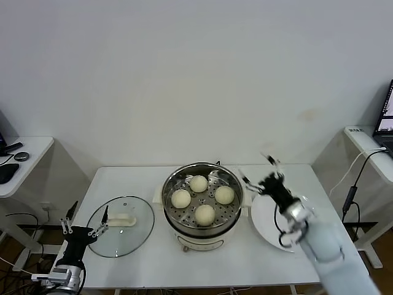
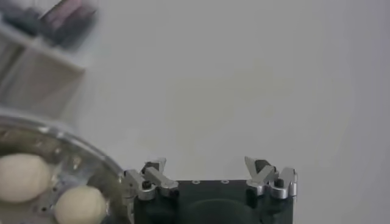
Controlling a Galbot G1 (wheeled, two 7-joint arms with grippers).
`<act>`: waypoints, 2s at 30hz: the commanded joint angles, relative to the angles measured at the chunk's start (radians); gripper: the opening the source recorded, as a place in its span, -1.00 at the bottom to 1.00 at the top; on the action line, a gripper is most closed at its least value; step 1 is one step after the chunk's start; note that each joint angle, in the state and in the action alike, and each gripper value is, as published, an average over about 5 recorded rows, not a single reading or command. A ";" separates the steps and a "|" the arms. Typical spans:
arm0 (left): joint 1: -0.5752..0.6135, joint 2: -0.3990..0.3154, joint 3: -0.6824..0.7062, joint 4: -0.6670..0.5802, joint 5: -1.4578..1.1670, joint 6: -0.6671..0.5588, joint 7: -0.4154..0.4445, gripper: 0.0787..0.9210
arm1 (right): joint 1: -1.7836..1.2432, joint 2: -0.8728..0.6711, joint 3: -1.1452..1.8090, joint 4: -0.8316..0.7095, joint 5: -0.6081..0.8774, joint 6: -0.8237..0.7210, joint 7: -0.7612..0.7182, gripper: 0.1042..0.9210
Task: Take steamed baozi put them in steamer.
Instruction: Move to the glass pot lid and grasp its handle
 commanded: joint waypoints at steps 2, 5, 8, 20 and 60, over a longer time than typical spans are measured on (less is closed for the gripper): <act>-0.089 0.028 -0.006 0.283 0.852 -0.150 -0.230 0.77 | -0.410 0.467 0.434 0.135 -0.057 0.163 0.015 0.76; -0.115 0.073 -0.014 0.379 1.106 -0.152 -0.270 0.77 | -0.439 0.478 0.482 0.136 -0.024 0.153 0.029 0.76; -0.149 0.113 0.000 0.457 1.291 -0.154 -0.268 0.77 | -0.458 0.484 0.520 0.132 0.003 0.145 0.033 0.76; -0.194 0.120 0.088 0.450 1.413 -0.133 -0.220 0.77 | -0.490 0.495 0.571 0.119 0.030 0.151 0.037 0.76; -0.419 0.066 0.143 0.615 1.403 -0.081 -0.196 0.55 | -0.518 0.494 0.514 0.129 0.034 0.116 0.020 0.76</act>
